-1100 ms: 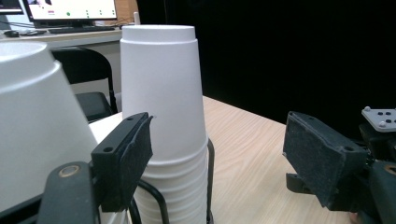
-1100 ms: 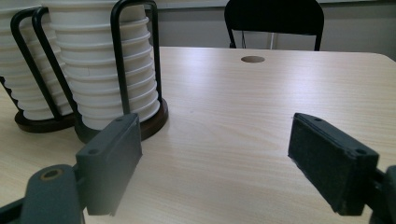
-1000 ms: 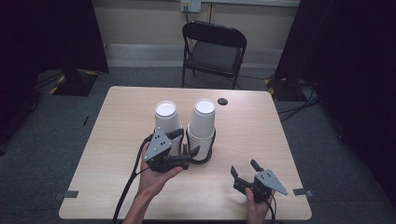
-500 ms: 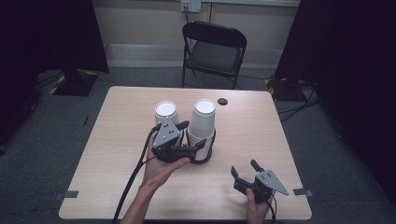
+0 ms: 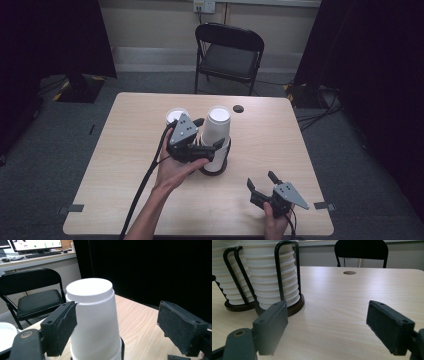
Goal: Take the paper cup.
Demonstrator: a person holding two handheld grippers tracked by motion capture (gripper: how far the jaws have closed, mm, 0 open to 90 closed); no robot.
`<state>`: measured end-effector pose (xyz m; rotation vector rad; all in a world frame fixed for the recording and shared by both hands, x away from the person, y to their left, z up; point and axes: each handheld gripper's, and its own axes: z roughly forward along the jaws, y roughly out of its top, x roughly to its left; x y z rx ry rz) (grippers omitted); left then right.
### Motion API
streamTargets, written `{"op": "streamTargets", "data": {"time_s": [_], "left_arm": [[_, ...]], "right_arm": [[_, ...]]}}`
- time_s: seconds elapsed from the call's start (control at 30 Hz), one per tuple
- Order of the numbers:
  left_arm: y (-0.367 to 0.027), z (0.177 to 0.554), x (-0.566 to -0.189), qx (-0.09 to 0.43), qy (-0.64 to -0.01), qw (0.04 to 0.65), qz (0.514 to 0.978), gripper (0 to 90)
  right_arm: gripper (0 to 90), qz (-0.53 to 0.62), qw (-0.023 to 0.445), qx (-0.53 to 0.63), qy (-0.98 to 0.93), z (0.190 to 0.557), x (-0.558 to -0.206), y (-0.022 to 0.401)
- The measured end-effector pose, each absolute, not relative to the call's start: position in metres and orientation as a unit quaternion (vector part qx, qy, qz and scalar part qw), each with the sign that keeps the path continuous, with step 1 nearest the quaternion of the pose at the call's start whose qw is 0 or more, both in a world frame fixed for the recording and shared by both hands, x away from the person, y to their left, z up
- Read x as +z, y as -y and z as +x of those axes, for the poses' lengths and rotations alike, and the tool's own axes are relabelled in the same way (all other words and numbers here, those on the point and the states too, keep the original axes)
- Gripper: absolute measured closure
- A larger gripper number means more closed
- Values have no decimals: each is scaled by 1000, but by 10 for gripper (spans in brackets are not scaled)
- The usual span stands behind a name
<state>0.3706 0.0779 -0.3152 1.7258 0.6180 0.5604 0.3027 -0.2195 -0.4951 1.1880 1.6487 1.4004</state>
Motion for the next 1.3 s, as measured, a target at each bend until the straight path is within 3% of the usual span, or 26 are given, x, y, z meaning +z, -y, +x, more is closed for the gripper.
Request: {"op": "streamTargets", "data": {"time_s": [0.67, 1.3], "left_arm": [[-58, 415, -304, 230, -279, 539, 761, 156], [-44, 429, -315, 240, -288, 497, 783, 176]], "right_arm": [[168, 452, 328, 540, -630, 302, -495, 220], [168, 449, 327, 542, -631, 302, -495, 220]]}}
